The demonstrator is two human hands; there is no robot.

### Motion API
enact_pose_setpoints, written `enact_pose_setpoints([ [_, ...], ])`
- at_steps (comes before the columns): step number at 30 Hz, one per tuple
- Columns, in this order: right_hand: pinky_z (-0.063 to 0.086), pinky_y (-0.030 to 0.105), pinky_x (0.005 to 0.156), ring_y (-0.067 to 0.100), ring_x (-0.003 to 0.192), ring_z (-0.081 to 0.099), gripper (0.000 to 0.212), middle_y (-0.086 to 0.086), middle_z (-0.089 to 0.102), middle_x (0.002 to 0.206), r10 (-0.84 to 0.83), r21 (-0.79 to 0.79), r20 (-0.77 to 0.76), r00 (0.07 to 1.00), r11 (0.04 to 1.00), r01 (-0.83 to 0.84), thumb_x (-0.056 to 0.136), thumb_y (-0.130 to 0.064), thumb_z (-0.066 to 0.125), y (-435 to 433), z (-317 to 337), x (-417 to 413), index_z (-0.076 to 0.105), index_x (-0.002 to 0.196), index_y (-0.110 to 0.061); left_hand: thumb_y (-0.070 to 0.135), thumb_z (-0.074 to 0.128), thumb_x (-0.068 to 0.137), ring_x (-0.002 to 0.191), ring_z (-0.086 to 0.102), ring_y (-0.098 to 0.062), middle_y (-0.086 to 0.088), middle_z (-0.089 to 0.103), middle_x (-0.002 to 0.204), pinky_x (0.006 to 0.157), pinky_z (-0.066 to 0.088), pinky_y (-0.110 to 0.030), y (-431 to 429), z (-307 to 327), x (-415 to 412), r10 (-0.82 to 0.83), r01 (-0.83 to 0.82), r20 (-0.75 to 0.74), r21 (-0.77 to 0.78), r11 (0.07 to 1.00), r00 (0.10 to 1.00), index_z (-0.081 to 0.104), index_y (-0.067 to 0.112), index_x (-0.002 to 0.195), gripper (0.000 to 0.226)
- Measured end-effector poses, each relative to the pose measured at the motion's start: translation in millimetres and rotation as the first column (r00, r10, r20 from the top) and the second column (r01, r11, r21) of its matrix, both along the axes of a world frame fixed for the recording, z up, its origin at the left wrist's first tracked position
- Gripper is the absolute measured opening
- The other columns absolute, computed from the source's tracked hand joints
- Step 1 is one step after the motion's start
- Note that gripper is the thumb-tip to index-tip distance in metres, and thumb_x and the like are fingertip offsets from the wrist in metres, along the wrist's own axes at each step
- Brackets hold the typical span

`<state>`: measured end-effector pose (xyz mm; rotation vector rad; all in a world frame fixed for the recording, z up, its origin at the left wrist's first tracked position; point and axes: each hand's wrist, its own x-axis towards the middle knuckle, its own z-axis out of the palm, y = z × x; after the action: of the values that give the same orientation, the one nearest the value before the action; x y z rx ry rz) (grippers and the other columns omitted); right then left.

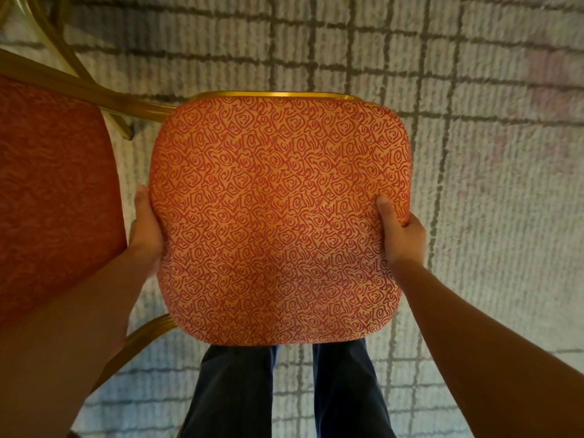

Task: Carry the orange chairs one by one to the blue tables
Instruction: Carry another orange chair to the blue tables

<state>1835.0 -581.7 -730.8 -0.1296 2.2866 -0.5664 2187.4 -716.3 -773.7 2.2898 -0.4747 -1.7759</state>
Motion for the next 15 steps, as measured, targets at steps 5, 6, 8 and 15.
enact_pose_setpoints([
  [5, 0.052, 0.033, 0.083, 0.008, 0.084, 0.063, 0.045, -0.010, 0.067, 0.092, -0.034, -0.024, 0.146, 0.989, 0.999, 0.038, 0.077, -0.066, 0.065, 1.8, -3.3, -9.1, 0.064, 0.102, -0.028, 0.078, 0.014, 0.087, 0.112, 0.059, -0.025, -0.001, 0.066, 0.121, 0.100, 0.043, -0.045, -3.1, 14.8, -21.4, -0.004, 0.004, -0.068, -0.008, 1.000, 0.998, 0.060, 0.034, 0.126, 0.074],
  [6, 0.053, 0.036, 0.087, 0.012, 0.088, 0.065, 0.044, -0.010, 0.068, 0.094, -0.040, -0.025, 0.183, 0.982, 0.999, 0.045, 0.075, -0.066, 0.067, 2.3, -4.2, -11.3, 0.063, 0.099, -0.029, 0.077, 0.013, 0.088, 0.111, 0.059, -0.025, -0.001, 0.065, 0.121, 0.099, 0.043, -0.044, -2.5, 13.0, -20.3, -0.006, 0.005, -0.078, -0.010, 1.000, 0.997, 0.057, 0.033, 0.130, 0.075],
  [8, 0.054, 0.040, 0.091, 0.018, 0.094, 0.067, 0.044, -0.005, 0.070, 0.099, -0.054, -0.033, 0.261, 0.964, 0.997, 0.065, 0.074, -0.065, 0.069, 3.3, -6.3, -16.0, 0.063, 0.098, -0.029, 0.075, 0.010, 0.090, 0.105, 0.060, -0.022, -0.001, 0.062, 0.122, 0.095, 0.043, -0.041, -3.2, 12.3, -20.0, -0.024, 0.024, -0.092, -0.006, 1.000, 0.995, 0.052, 0.032, 0.137, 0.076],
  [15, 0.056, 0.039, 0.086, 0.019, 0.090, 0.069, 0.034, 0.000, 0.071, 0.097, -0.079, -0.059, 0.286, 0.955, 0.993, 0.100, 0.077, -0.059, 0.070, 3.1, -2.1, -19.4, 0.062, 0.088, -0.028, 0.069, 0.006, 0.093, 0.104, 0.058, -0.022, -0.003, 0.059, 0.131, 0.093, 0.042, -0.037, -4.0, 15.3, -24.2, -0.077, 0.077, -0.088, -0.003, 0.997, 0.993, 0.048, 0.031, 0.140, 0.074],
])
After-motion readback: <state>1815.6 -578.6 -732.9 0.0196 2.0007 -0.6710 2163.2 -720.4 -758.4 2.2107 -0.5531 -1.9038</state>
